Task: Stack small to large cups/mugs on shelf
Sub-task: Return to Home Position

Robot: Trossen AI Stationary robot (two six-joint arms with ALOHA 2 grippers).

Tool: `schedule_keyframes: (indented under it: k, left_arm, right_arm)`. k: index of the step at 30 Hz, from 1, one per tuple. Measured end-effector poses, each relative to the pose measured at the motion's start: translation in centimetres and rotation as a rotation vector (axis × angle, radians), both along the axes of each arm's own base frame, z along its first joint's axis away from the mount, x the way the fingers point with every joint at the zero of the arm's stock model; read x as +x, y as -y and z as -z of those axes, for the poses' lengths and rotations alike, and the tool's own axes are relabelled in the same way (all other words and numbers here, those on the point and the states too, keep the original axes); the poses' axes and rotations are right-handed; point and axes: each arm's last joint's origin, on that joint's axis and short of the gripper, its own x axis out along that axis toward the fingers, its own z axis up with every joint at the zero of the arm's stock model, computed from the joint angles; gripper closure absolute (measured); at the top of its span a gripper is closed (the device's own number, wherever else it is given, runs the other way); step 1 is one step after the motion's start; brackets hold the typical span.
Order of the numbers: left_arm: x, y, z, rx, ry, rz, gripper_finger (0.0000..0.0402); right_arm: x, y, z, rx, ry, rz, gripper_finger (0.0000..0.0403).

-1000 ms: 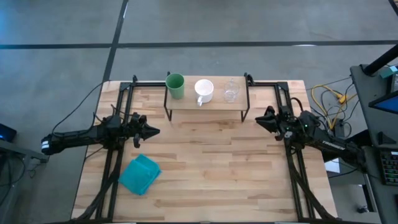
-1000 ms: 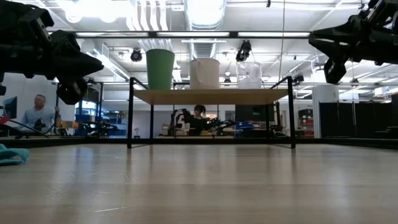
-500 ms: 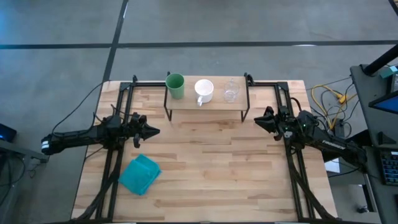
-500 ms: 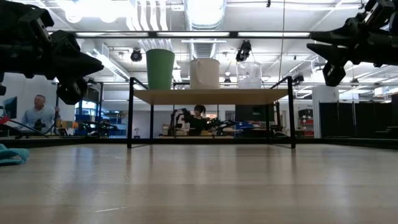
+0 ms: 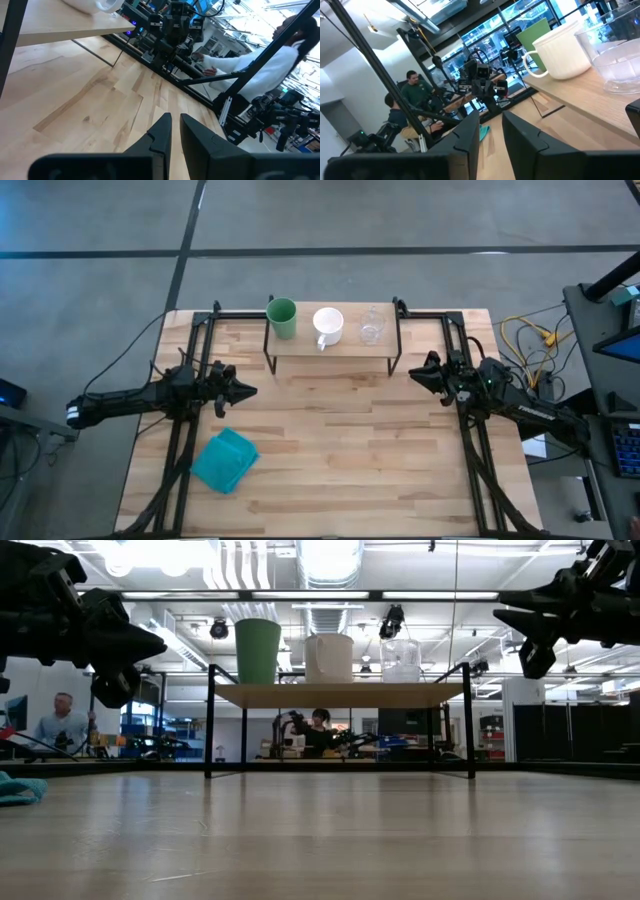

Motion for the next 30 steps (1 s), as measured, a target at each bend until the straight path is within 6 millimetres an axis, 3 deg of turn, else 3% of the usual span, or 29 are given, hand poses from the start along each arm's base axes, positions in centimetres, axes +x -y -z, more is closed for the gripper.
schedule_keyframes:
  k: [30]
  left_arm:
    - [0.02, 0.00, 0.05, -0.001, -0.005, 0.000, 0.0378]
  right_arm:
    - [0.00, 0.00, 0.01, 0.000, 0.000, 0.000, 0.0330]
